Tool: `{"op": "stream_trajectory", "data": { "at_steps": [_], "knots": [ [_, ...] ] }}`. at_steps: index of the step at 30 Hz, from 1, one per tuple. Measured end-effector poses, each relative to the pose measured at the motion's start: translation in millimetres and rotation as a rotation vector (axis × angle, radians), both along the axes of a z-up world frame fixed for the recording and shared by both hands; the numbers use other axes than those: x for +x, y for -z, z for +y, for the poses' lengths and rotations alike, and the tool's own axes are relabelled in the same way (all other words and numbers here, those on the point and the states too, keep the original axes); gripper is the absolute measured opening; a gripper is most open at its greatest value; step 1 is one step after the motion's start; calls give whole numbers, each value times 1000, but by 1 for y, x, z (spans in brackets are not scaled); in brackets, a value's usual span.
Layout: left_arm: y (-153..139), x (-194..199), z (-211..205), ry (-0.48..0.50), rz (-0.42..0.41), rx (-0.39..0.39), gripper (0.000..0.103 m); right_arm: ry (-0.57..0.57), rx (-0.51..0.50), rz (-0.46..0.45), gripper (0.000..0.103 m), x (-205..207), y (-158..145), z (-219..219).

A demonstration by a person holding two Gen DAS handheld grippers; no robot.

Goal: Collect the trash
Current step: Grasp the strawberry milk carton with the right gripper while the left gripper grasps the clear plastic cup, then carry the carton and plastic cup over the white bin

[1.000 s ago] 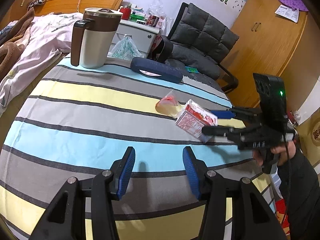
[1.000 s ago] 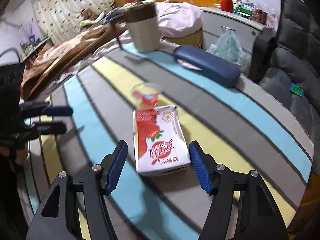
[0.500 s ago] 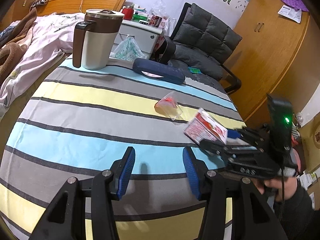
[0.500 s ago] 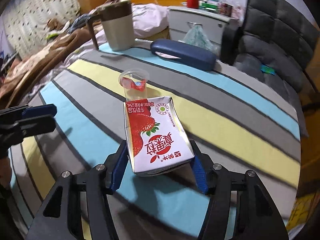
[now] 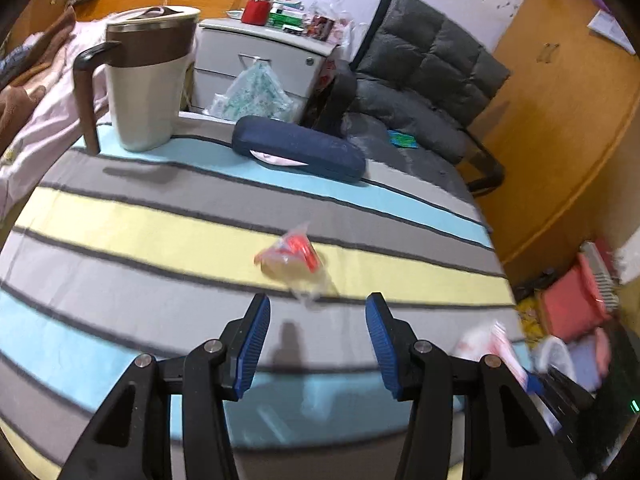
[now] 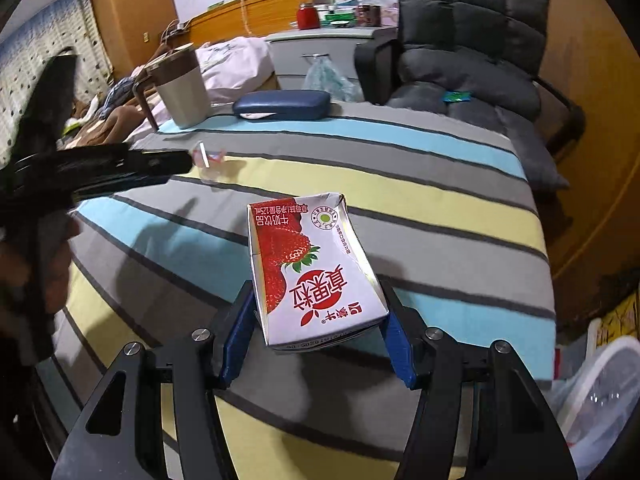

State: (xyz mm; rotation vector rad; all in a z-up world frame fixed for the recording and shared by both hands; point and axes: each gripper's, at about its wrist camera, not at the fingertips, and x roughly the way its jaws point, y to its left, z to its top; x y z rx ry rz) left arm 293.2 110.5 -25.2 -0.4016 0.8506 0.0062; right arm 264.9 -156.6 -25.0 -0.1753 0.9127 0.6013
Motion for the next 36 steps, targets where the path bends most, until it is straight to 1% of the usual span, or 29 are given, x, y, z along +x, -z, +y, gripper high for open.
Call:
{"op": "stream_trajectory", "data": {
  "at_steps": [5,7,12,14,15,16,22,28,36],
  "knots": [
    [14,30,-6,-21,18,87,52,28,21,2,60,3,1,-9],
    [18,36,-8,-19,24,110,52,41,36,0,60,6,1,-11],
    [22,41,-13,4,6,150,51,61,61,-4,60,7,3,-16],
    [22,43,-13,13,2,155,42,64,64,-5,60,7,4,-17],
    [22,43,-14,18,2,157,34,67,64,-5,60,6,4,-17],
    [21,43,-15,23,1,161,33,70,63,-6,60,5,4,-17],
    [6,24,-28,70,-37,173,33,96,55,-38,60,-1,-3,-23],
    [-13,-12,-51,130,-64,170,33,131,60,-55,60,-16,-12,-35],
    [-34,-70,-79,205,-104,149,33,163,58,-93,60,-50,-29,-51]
  ]
}}
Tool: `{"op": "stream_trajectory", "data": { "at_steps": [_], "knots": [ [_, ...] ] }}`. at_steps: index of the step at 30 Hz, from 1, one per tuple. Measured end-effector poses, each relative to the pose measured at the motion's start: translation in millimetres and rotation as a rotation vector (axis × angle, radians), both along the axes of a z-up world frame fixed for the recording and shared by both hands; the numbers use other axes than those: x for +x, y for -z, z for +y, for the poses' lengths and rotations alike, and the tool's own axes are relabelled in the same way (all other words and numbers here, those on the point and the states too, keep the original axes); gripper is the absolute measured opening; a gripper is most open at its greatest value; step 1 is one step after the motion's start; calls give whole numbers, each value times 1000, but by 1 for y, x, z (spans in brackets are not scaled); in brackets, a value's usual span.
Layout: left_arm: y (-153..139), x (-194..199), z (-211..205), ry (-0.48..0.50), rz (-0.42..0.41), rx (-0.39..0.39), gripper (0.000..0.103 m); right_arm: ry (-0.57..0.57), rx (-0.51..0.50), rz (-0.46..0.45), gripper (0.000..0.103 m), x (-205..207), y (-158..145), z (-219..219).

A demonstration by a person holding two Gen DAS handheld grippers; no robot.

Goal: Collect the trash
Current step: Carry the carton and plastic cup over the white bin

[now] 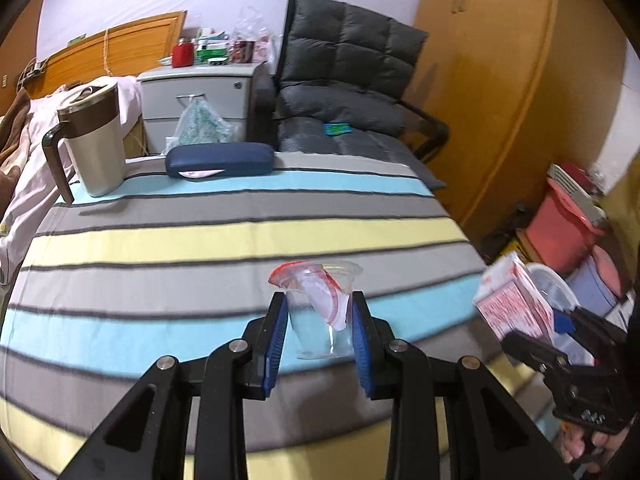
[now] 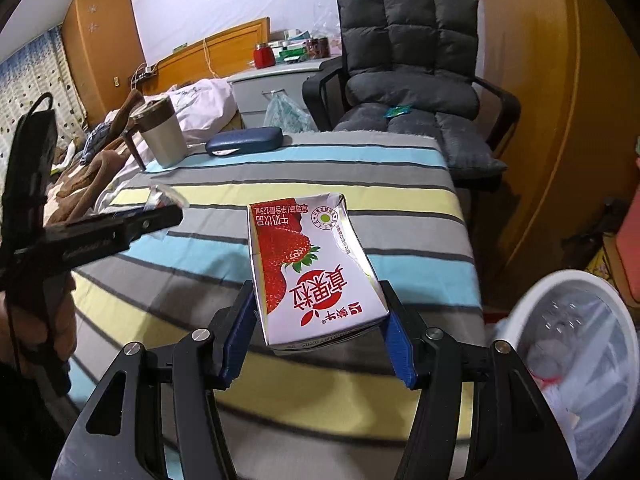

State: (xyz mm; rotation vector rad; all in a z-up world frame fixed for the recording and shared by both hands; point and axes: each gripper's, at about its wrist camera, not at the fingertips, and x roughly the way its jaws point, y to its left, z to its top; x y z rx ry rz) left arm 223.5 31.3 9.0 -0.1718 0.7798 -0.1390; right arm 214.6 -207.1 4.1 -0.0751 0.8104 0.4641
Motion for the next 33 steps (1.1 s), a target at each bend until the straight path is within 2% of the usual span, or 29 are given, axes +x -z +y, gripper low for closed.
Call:
{"op": "stream_trajectory", "data": {
  "at_steps": [8,18,33],
  "knots": [
    [-11,-52,-20,54,-20,-11,33,38,-2,-29,60,-33,-13,-12],
    [-11,-96,-43,119,-15,-26,33,77,19,-22,60,-63,-14,-26],
    [-5,-103,-70,174,-2,-31,33,149,34,-8,60,-72,-6,-46]
  ]
}}
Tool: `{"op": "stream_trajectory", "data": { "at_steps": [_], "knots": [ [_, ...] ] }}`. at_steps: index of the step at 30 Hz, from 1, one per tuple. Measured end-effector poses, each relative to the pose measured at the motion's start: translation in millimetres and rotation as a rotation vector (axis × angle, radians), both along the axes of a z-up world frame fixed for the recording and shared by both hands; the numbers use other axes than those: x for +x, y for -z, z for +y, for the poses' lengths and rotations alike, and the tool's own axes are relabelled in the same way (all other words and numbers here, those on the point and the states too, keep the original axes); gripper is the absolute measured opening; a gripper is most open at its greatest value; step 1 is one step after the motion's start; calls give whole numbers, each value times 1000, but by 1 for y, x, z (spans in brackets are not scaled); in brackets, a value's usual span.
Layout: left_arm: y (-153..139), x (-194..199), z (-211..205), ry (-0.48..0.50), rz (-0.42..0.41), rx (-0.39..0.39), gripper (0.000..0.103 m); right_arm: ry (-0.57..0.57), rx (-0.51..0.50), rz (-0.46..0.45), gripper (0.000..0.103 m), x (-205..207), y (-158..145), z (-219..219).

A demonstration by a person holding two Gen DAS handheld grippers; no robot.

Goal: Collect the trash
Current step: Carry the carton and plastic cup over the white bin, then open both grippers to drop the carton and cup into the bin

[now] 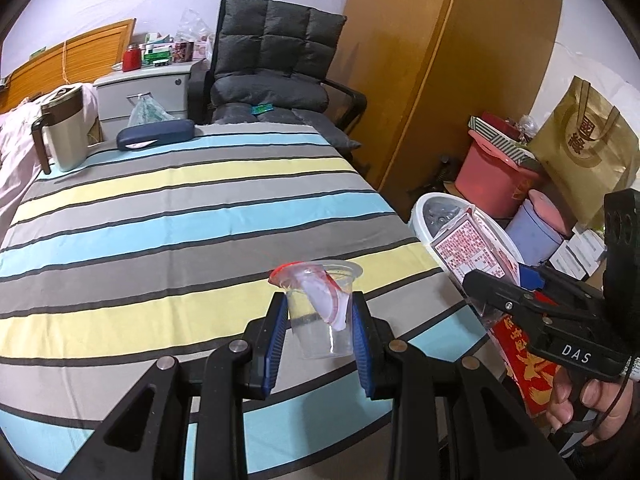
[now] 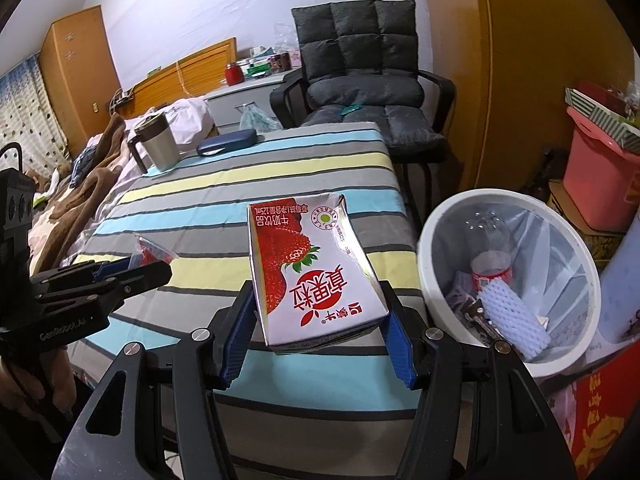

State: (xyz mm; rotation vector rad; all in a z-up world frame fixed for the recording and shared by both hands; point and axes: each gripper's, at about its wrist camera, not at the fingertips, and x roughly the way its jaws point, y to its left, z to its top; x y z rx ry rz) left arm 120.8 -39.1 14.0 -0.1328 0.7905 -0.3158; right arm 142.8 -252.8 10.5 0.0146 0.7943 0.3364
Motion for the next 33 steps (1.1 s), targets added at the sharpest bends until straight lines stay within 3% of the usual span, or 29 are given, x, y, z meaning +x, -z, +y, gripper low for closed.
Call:
{"op": "stream_trajectory", "data": {
  "at_steps": [21,33],
  "knots": [
    [-6,42,-96,209,-21,0,33,213,-16,3,60,0,6,-75],
    [6,66,-149,314,18,-17,33,330,-30,21,60,1,16,-116]
  ]
}}
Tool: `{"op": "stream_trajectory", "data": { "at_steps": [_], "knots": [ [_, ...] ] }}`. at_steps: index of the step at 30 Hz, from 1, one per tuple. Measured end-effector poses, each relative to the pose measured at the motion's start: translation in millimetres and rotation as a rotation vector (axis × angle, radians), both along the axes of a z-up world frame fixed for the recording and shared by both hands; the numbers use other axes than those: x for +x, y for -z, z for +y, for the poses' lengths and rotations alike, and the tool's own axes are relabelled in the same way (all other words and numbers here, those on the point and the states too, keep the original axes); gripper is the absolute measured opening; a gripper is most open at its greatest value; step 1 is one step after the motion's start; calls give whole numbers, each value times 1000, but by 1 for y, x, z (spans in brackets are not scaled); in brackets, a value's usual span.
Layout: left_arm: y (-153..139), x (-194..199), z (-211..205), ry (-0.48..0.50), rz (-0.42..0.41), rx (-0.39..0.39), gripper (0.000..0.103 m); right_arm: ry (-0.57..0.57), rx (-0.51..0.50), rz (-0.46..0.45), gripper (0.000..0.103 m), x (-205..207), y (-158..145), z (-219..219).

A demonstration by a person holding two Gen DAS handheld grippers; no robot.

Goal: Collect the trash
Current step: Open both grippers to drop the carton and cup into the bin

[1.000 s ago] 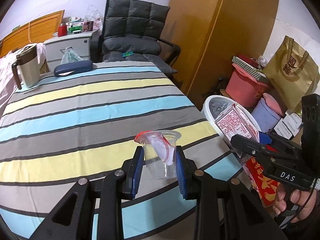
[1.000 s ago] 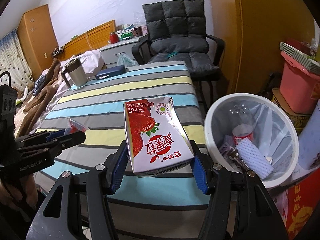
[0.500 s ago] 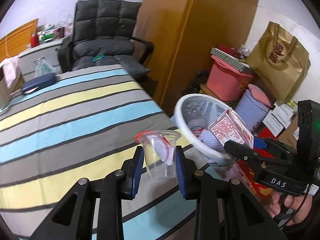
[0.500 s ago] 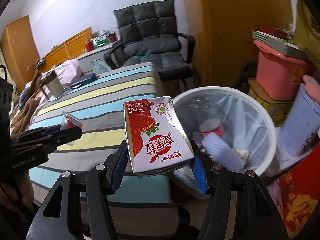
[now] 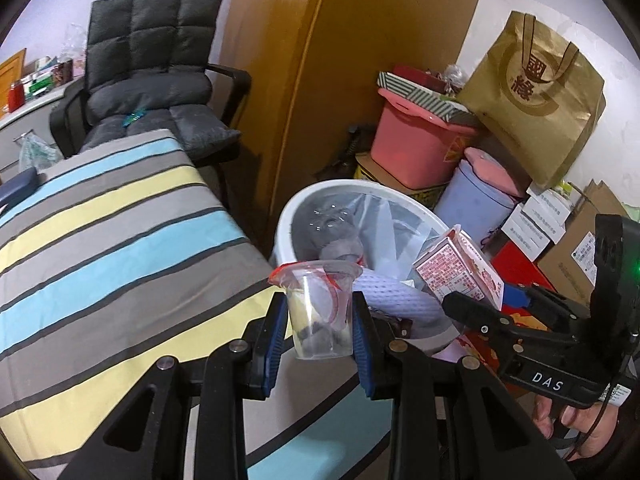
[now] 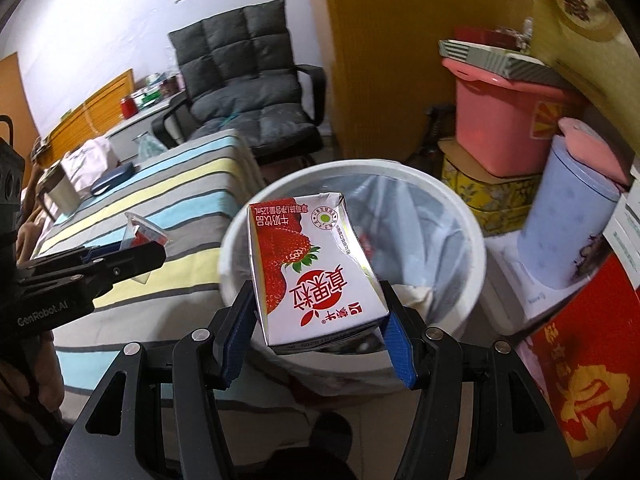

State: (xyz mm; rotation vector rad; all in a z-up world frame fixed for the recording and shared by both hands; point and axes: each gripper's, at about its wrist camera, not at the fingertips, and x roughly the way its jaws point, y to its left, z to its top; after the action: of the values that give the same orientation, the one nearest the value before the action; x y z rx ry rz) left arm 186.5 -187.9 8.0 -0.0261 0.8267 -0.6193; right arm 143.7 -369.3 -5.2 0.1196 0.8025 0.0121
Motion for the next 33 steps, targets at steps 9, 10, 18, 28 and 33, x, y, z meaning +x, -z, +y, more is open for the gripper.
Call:
{"op": "stream_trajectory", "data": {
  "at_steps": [9,10,18,28,33],
  "knots": [
    [12,14,-32,68,26,12,33,54,-1,30,60,7,9,-18],
    [12,16,-36,74,27,13,33,55,-3,38,60,9,11,-19],
    [21,25,-53,105,50,10,47,48,1,57,61,15,17,-22],
    [16,21,-40,67,27,7,55,45,3,25,61,7,10,-17],
    [12,9,-21,15,19,22,59,0,1,6,61,-2,3,-1]
  ]
}}
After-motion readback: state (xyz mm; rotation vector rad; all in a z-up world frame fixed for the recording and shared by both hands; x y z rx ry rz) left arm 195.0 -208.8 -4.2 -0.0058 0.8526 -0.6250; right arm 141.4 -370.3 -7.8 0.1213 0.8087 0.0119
